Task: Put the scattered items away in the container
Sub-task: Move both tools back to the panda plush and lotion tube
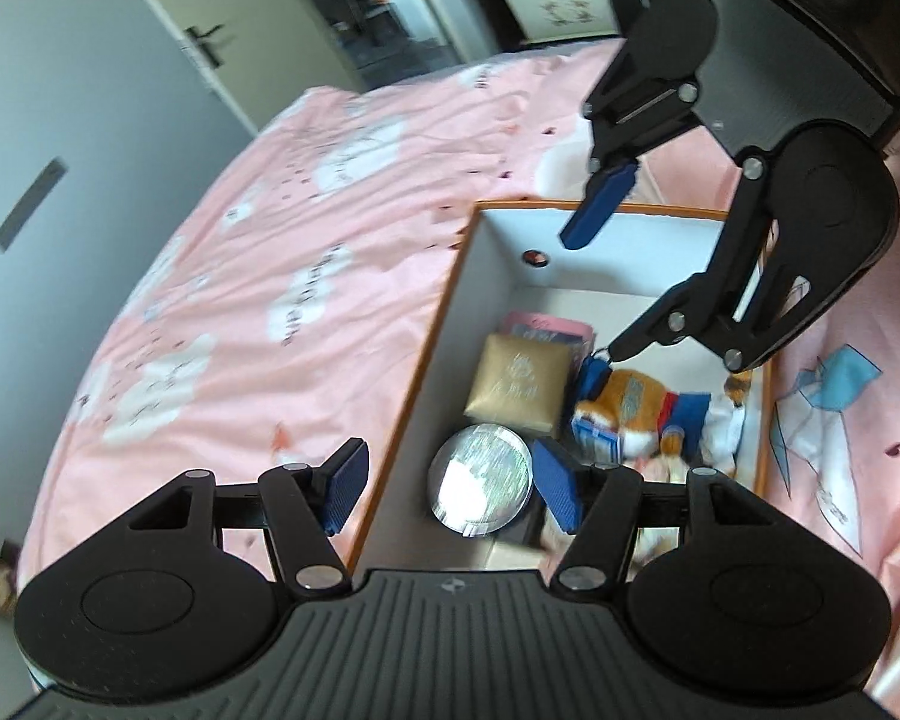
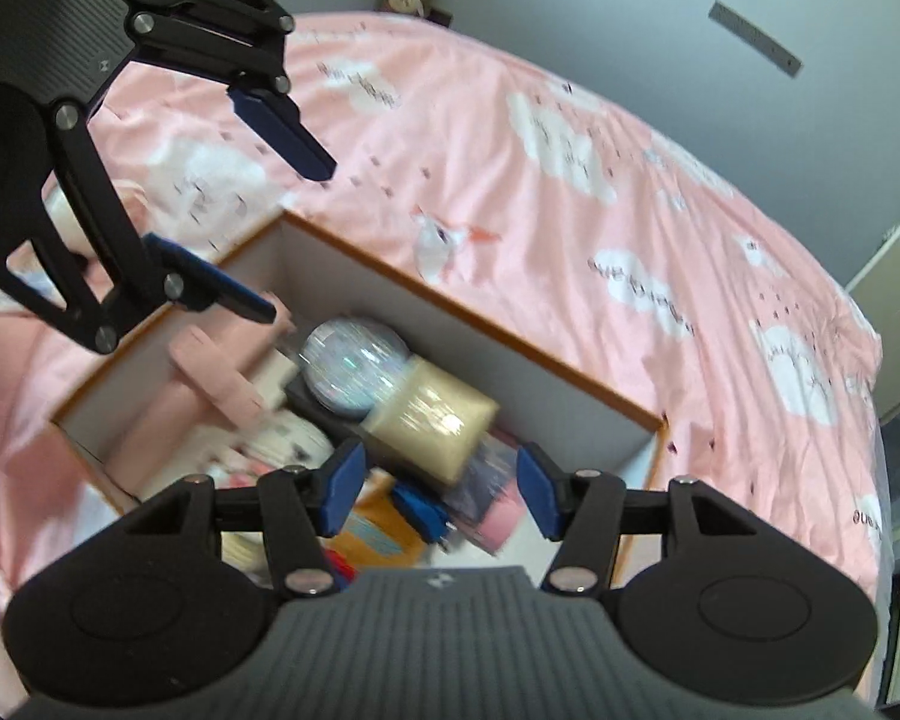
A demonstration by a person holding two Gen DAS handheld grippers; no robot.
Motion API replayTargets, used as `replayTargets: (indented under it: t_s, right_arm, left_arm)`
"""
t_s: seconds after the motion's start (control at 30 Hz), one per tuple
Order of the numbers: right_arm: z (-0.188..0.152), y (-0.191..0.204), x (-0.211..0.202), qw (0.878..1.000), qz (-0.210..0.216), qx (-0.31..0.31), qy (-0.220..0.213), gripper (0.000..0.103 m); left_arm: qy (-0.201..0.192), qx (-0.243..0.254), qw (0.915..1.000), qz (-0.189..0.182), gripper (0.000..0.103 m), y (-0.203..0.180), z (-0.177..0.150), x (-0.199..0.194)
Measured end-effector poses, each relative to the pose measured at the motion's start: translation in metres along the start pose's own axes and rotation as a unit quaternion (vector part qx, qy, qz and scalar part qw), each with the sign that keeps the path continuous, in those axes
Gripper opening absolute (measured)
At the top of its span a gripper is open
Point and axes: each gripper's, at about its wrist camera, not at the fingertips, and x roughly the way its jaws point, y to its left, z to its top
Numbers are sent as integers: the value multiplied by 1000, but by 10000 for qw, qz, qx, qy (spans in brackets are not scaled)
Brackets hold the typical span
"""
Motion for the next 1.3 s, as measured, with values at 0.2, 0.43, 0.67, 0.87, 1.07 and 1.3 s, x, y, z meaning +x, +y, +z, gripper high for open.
replayTargets:
  t_s: [0.2,0.43,0.67,0.87,1.07,1.3]
  right_arm:
    - [20,38,-24,9982,205,27,-564,67]
    - [41,95,-44,9911,568,147,-1197,67]
    - [53,145,-31,9799,1299,610,-1383,67]
    - [56,184,-6,9815,1382,567,-1199,67]
    - [63,212,21,9862,1273,398,-983,67]
    - [68,242,56,9882,1393,23,-632,64]
  left_arm:
    - [122,-766,9965,310,71,17,-27,-62]
    - [201,-1745,9791,1022,71,30,-71,-132]
    - [575,-2125,9640,1494,71,25,-118,-168]
    - [923,-2548,9509,1493,71,30,-165,-170]
    - [1201,-2446,9522,1380,69,29,-199,-154]
    - [1327,-2427,9543,1131,69,33,-222,-135]
